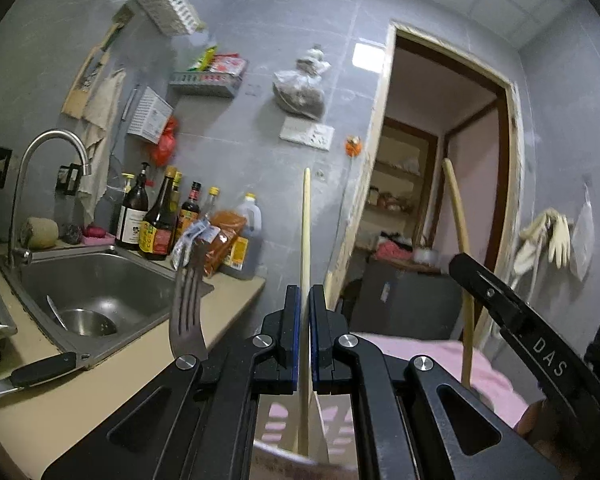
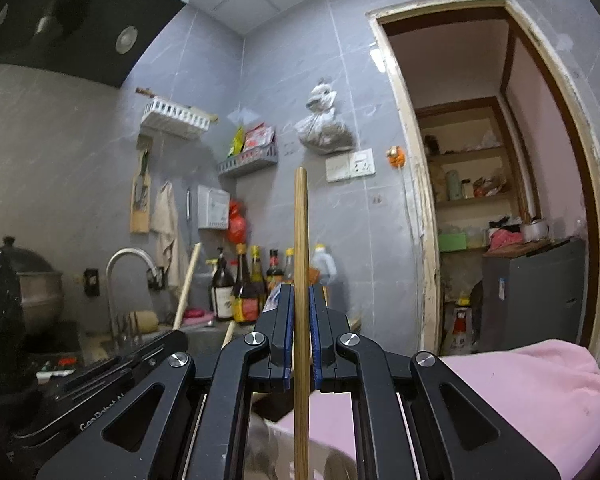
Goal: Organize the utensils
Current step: 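Lift both chopsticks and carry them over the white holder, then open both grippers to drop the chopsticks into the holder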
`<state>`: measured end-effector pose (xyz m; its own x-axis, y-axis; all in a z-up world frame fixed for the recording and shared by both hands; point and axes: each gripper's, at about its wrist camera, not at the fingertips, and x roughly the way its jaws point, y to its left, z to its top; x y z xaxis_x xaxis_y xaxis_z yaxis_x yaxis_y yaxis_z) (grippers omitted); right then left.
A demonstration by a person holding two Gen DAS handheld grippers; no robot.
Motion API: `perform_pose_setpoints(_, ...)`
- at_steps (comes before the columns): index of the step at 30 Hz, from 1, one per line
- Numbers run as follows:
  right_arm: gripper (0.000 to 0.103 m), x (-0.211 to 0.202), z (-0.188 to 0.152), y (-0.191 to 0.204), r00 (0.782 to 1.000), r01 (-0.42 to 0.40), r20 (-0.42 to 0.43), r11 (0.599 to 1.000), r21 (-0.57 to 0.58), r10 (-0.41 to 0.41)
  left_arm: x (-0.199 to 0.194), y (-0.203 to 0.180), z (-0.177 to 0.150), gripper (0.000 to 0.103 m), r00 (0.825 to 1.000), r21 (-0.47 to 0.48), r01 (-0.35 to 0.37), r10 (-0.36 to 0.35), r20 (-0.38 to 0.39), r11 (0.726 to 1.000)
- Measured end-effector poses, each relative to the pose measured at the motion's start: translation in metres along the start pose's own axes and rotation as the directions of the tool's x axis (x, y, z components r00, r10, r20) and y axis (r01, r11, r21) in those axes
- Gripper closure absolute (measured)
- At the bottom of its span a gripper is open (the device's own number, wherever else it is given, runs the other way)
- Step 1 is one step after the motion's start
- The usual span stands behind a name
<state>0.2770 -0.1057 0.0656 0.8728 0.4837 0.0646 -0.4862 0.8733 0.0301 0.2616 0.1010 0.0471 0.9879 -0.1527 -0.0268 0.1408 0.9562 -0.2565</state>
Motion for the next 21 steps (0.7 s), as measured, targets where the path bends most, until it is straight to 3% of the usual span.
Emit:
perform_pose_setpoints(6, 0.096, -0.006, -0.006, -0.005, 0.996, -0.042, -0.078, 0.999, 0.004, 0.042, 0.005, 0.003, -0.01, 0.099, 0.995, -0.006, 0.021, -0.022, -0.093, 1.0)
perform_pose_setpoints(11, 0.094, -0.011, -0.008, -0.004, 0.991, -0.068, -0.114, 0.998, 0.004, 0.068, -0.001, 0.006, -0.01, 0.098, 0.993, -0.033, 0.042, -0.045, -0.109, 0.999)
perform_pose_setpoints(13, 0.092, -0.015, -0.006, -0.006, 0.991, -0.073, -0.11, 0.997, 0.012, 0.074, -0.003, 0.007, -0.009, 0.094, 0.992, -0.048, 0.048, -0.053, -0.116, 0.998)
perform_pose_setpoints(15, 0.084, -0.02, -0.003, -0.008, 0.992, -0.071, -0.103, 0.997, 0.018, 0.073, -0.004, 0.008, -0.006, 0.083, 0.991, -0.061, 0.051, -0.058, -0.12, 0.997)
perform_pose_setpoints(21, 0.075, -0.04, 0.01, -0.017, 0.995, -0.049, -0.082, 0.999, 0.001, 0.049, -0.015, -0.007, 0.006, 0.073, 0.992, -0.047, 0.056, -0.061, -0.114, 0.997)
